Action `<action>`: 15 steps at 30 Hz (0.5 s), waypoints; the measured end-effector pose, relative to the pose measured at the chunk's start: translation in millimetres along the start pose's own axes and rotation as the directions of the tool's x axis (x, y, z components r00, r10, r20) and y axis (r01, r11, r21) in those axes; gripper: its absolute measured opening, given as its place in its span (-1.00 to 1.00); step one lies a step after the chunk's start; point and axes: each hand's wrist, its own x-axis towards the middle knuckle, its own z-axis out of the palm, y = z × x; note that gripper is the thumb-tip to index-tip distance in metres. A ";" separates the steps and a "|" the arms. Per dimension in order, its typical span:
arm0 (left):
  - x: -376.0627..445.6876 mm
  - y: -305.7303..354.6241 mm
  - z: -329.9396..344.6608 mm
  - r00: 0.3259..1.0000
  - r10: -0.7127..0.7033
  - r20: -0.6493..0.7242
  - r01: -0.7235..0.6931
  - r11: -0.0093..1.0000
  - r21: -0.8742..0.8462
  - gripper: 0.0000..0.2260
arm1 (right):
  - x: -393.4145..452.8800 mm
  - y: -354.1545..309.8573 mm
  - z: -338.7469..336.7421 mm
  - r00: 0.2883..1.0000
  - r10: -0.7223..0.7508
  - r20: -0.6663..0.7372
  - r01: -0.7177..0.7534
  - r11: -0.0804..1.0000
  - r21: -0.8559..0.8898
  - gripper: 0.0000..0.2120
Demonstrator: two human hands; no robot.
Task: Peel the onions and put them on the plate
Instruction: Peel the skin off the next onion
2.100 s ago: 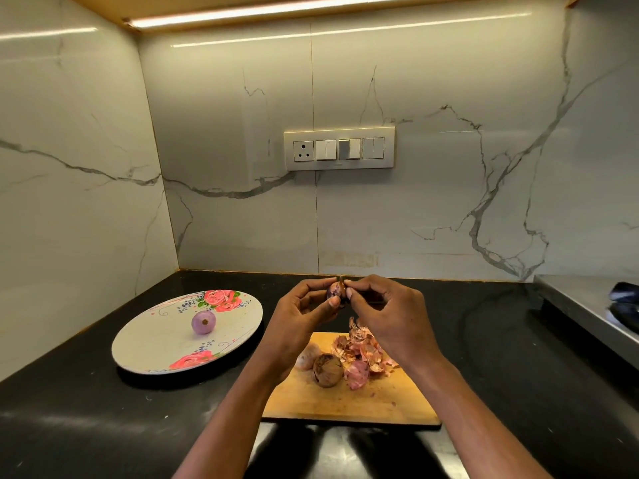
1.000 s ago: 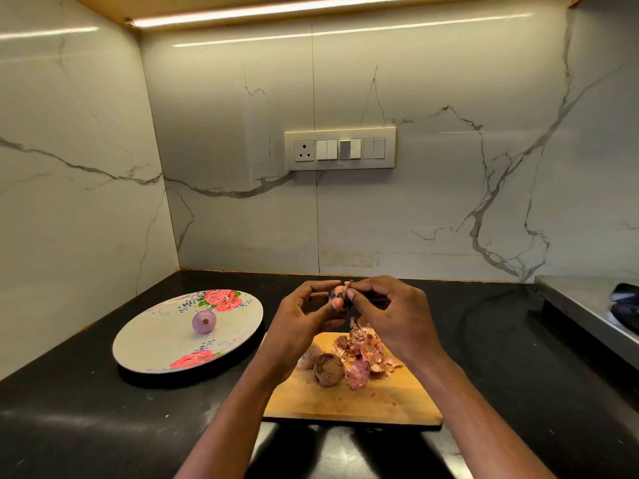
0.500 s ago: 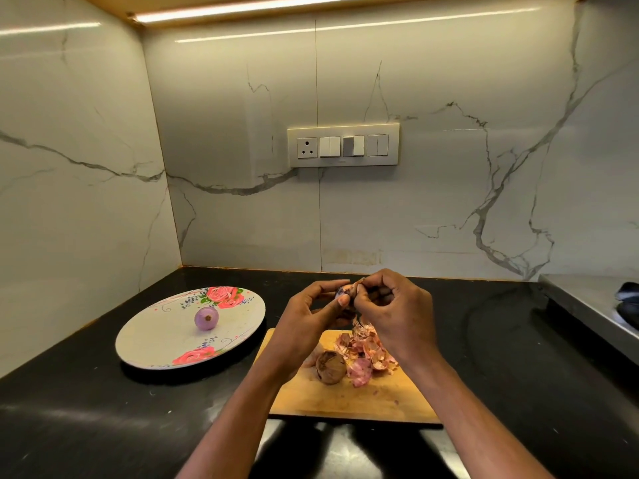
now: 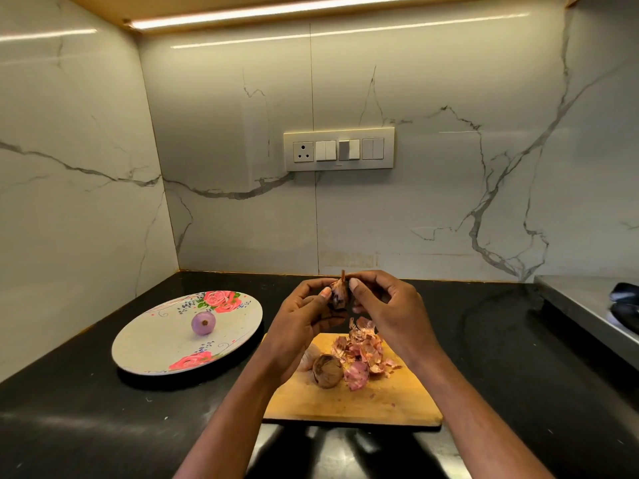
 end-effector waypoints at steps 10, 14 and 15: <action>-2.6 1.5 0.9 0.998 0.011 0.055 -0.020 0.988 0.154 -0.59 | 3.6 7.9 0.0 0.998 -0.042 -0.041 0.039 0.997 -0.067 -0.91; -2.7 1.3 0.6 0.998 -0.006 0.068 -0.002 0.993 0.122 -0.61 | 4.7 9.0 0.1 0.998 -0.061 -0.035 0.057 0.994 -0.094 -0.91; -2.5 1.4 0.3 0.997 -0.019 0.074 0.012 0.996 0.092 -0.62 | 5.3 8.8 -0.7 0.997 -0.069 -0.033 0.066 0.993 -0.098 -0.91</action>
